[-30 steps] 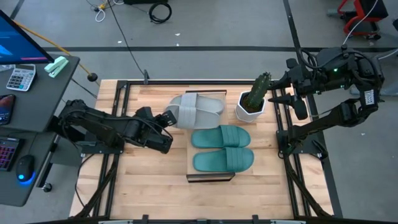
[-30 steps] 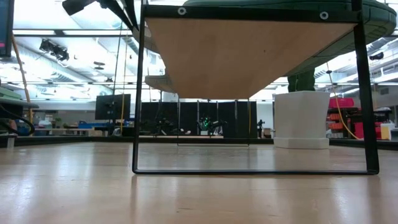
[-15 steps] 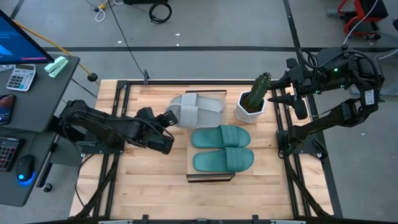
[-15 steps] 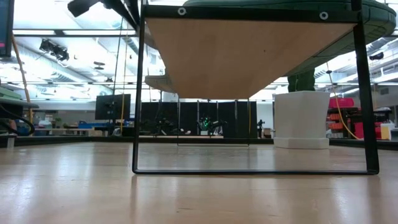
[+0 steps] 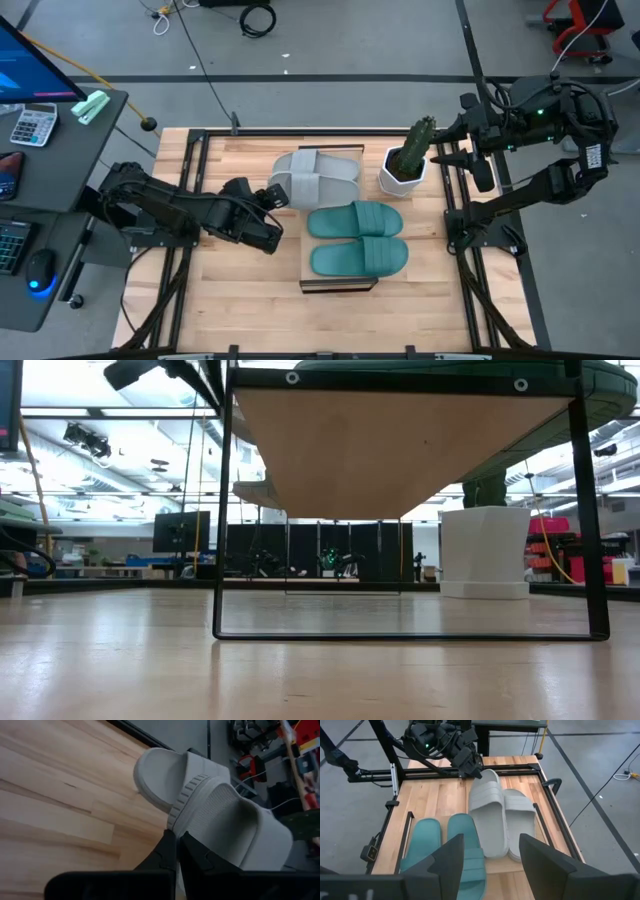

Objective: Pick and place slides into the shelf
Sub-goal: Put the gray slide on the shelf

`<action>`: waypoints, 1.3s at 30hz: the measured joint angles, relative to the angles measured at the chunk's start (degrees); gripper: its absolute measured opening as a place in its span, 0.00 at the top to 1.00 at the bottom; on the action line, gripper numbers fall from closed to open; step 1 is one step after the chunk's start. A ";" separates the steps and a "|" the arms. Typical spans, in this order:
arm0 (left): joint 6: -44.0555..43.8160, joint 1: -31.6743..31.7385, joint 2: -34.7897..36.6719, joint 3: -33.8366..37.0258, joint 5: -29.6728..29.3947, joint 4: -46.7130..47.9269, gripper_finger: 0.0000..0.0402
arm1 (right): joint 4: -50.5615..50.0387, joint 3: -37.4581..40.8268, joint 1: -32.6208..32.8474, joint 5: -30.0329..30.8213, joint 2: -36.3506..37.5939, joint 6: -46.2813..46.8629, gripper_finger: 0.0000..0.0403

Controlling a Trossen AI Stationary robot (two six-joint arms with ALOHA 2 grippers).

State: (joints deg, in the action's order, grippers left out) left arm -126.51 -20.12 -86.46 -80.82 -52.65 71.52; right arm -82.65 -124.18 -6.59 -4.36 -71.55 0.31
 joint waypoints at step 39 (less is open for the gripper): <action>5.63 -0.74 -3.38 -0.02 6.52 1.05 0.93 | 1.34 0.02 0.00 0.02 -2.79 -6.48 0.51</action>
State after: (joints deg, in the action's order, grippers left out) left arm -120.88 -20.86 -89.83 -80.84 -46.12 72.57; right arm -81.31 -124.16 -6.59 -4.34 -74.34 -6.17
